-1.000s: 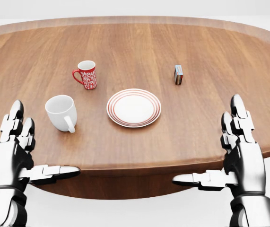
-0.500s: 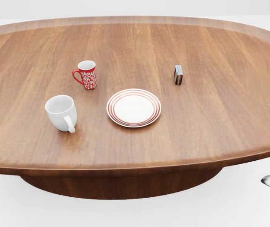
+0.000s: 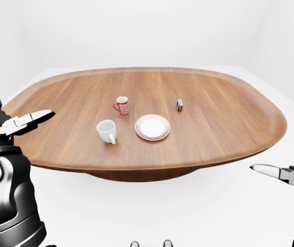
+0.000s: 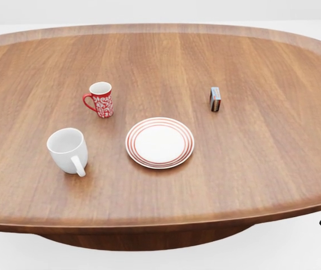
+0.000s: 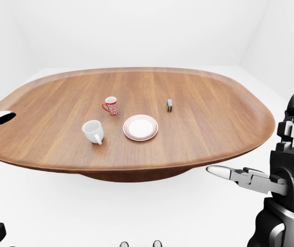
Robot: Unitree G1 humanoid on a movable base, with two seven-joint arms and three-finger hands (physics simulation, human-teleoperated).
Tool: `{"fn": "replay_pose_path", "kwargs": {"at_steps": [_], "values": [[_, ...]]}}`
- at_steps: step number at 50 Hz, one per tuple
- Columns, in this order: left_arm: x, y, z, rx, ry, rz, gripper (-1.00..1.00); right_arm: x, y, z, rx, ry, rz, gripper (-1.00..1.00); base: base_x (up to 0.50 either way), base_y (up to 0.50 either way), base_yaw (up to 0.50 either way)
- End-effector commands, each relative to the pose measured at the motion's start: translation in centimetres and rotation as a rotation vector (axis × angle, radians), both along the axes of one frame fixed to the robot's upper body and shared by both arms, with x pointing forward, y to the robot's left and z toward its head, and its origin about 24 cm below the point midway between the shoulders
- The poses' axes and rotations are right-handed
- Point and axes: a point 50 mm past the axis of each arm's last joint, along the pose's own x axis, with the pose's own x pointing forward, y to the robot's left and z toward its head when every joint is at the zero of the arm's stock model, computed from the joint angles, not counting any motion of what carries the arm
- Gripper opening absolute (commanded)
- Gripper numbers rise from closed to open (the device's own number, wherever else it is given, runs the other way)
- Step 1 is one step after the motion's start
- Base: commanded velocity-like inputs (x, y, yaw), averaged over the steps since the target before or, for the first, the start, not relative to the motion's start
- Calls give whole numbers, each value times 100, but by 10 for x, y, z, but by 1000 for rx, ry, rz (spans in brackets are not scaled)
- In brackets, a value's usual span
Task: Put the white mug on the plate.
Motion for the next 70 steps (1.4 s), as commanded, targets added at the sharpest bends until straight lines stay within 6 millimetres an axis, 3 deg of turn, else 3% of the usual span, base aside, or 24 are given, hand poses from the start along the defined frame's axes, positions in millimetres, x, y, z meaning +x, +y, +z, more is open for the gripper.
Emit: {"fn": "replay_pose_path", "kwargs": {"at_steps": [1, 32, 36, 38, 40, 42, 44, 70], "values": [[-1, 1, 2, -6, -12, 2, 100, 1, 1, -2, -4, 13, 2, 100, 25, 0, 0], [-1, 0, 1, 1, -3, 2, 100, -4, 1, -1, -6, 10, -3, 100, 25, 0, 0], [-2, -1, 2, 4, -8, 1, 100, -9, 3, 12, -35, -61, -1, 100, 25, 0, 0], [-2, -1, 2, 5, -10, 1, 100, -5, 0, 0, -7, 4, -5, 100, 25, 0, 0], [-3, -1, 2, 7, -13, 0, 100, -8, 1, 8, -24, -39, -5, 100, 25, 0, 0], [-3, -1, 3, 7, -14, 0, 100, -5, -1, 0, -6, 3, -6, 100, 25, 0, 0], [-3, -1, 2, 7, -12, 0, 100, -6, 1, 7, -22, -33, -4, 100, 25, 0, 0], [-1, 0, 0, 3, 0, 1, 100, -7, 0, 6, -22, -29, -8, 100, 25, 0, 0]]}}
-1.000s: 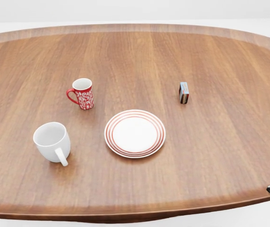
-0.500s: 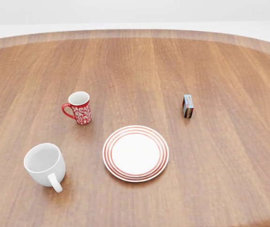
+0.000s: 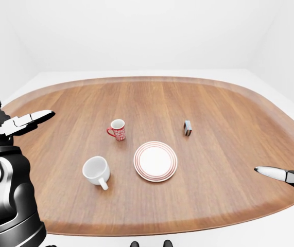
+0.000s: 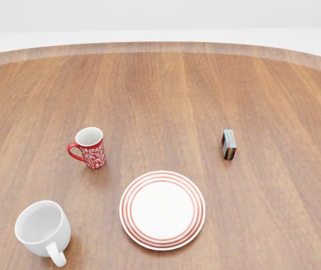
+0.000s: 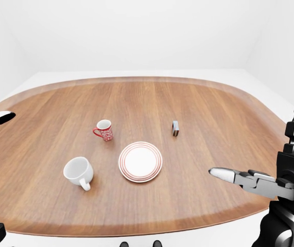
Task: Put the white mug on the plate.
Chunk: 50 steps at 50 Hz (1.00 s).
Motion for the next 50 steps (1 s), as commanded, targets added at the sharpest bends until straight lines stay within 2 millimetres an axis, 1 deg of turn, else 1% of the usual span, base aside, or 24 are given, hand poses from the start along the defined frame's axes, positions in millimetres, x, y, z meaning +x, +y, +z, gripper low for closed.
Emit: {"fn": "replay_pose_path", "kwargs": {"at_steps": [1, 3, 4, 5, 7, 9, 12, 19, 20, 21, 22, 25, 27, 50], "values": [[1, 0, -1, -2, 7, 0, 100, 0, 0, 0, -1, 2, -1, 100, 25, 0, 0], [1, 1, -2, -2, 10, 0, 100, 0, 0, 0, -1, 1, 0, 100, 26, 0, 0], [1, 1, -2, -3, 10, 0, 100, 3, -2, -10, 21, 54, -2, 100, 25, 0, 0], [2, 1, -2, -3, 11, 0, 100, 4, -2, -12, 25, 61, -1, 100, 25, 0, 0], [2, 1, -3, -3, 14, 0, 100, 4, -2, -12, 24, 61, -2, 100, 25, 0, 0], [2, 1, -3, -3, 16, -1, 100, 2, 0, -4, 7, 22, -1, 100, 25, 0, 0], [2, 1, -3, -4, 13, 0, 100, 1, 0, -1, 0, 6, -2, 100, 25, 0, 0], [1, 1, -2, -4, 8, 1, 100, -1, -2, -3, 7, 16, -23, 100, 13, 0, 0], [1, 1, -2, -4, 10, 1, 100, 2, -4, -11, 26, 57, -25, 100, 0, 0, 0], [1, 0, -2, -3, 10, 0, 100, 3, -4, -12, 27, 65, -23, 100, 0, 0, 0], [1, 0, -2, -3, 9, 0, 100, 2, -3, -7, 12, 41, -21, 100, 0, 0, 0], [1, 1, -2, -3, 9, 1, 100, 5, -3, -13, 16, 75, -20, 100, 0, 0, 0], [1, 0, -2, -3, 8, 0, 100, 4, -2, -9, 2, 59, -19, 100, 0, 0, 0], [0, 0, -1, -1, 3, 1, 100, 5, 1, -8, -23, 66, -12, 100, 0, 24, 0]]}}
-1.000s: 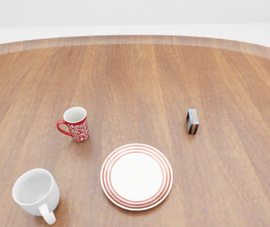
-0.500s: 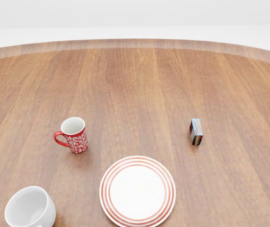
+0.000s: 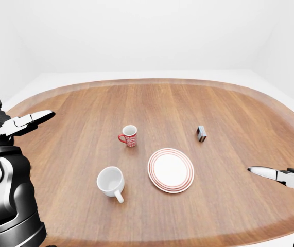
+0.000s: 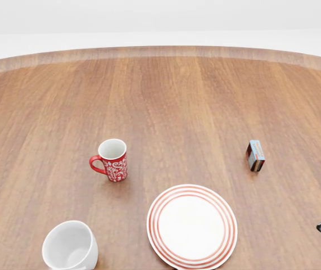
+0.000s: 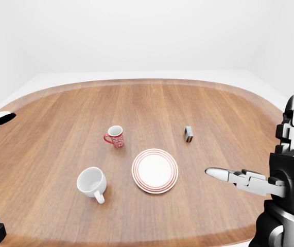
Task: Put the white mug on the plate.
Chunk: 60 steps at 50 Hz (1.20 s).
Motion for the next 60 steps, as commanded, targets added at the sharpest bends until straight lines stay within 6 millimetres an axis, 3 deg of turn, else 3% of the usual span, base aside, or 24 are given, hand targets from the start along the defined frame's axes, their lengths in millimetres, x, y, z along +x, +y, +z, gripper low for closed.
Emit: {"fn": "replay_pose_path", "kwargs": {"at_steps": [1, 44, 50, 56, 60], "values": [[0, 0, 0, 1, -2, 1, 100, 1, 1, -1, -7, 7, 2, 100, 1, 27, 0], [0, -1, -1, 3, 2, 0, 100, 7, 6, -2, -3, 14, 32, 100, 1, 25, 0], [-2, -2, 0, 6, -4, 0, 100, 27, 26, -3, -55, 43, 123, 100, 0, 0, 0], [-2, -2, 1, 8, -8, 0, 100, 81, 71, -25, -114, 182, 305, 100, 0, 0, 0], [0, -1, -1, 5, 1, 0, 100, 101, 91, -39, -181, 273, 384, 100, 0, 0, 0]]}}
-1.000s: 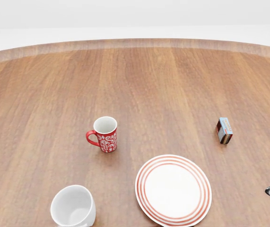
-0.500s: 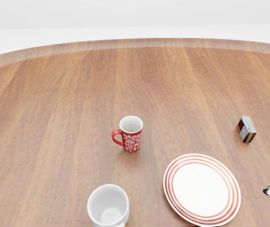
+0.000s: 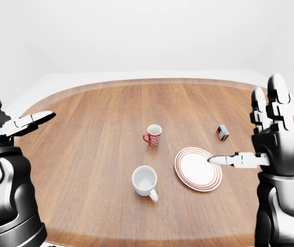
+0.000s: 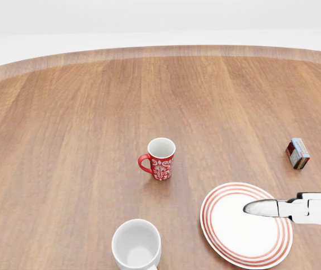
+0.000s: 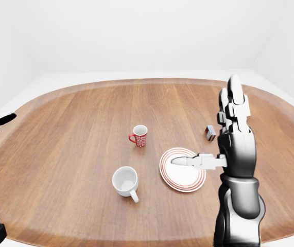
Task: Put the white mug on the plate.
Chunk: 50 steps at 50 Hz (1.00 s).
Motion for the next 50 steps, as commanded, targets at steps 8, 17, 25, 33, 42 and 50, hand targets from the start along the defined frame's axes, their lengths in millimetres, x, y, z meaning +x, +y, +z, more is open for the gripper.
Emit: {"fn": "replay_pose_path", "kwargs": {"at_steps": [8, 17, 25, 33, 42, 50], "values": [[1, -1, 0, 3, 2, -1, 100, 73, 87, -35, -200, 228, 309, 100, 0, 0, 0], [2, 0, -1, 0, 9, -1, 100, 75, 121, -22, -383, 191, 397, 100, 0, 0, 0], [2, 1, -2, -4, 9, 0, 100, 82, 158, -21, -713, 238, 465, 100, 0, 0, 0], [5, 1, -7, -6, 35, -2, 100, 84, 178, -42, -924, 373, 487, 100, 0, 0, 0], [5, 1, -7, -6, 36, -1, 100, 78, 183, -57, -1029, 435, 398, 100, 0, 0, 0], [4, 0, -6, -4, 29, -1, 100, 71, 185, -62, -1068, 457, 346, 100, 0, 0, 0]]}}
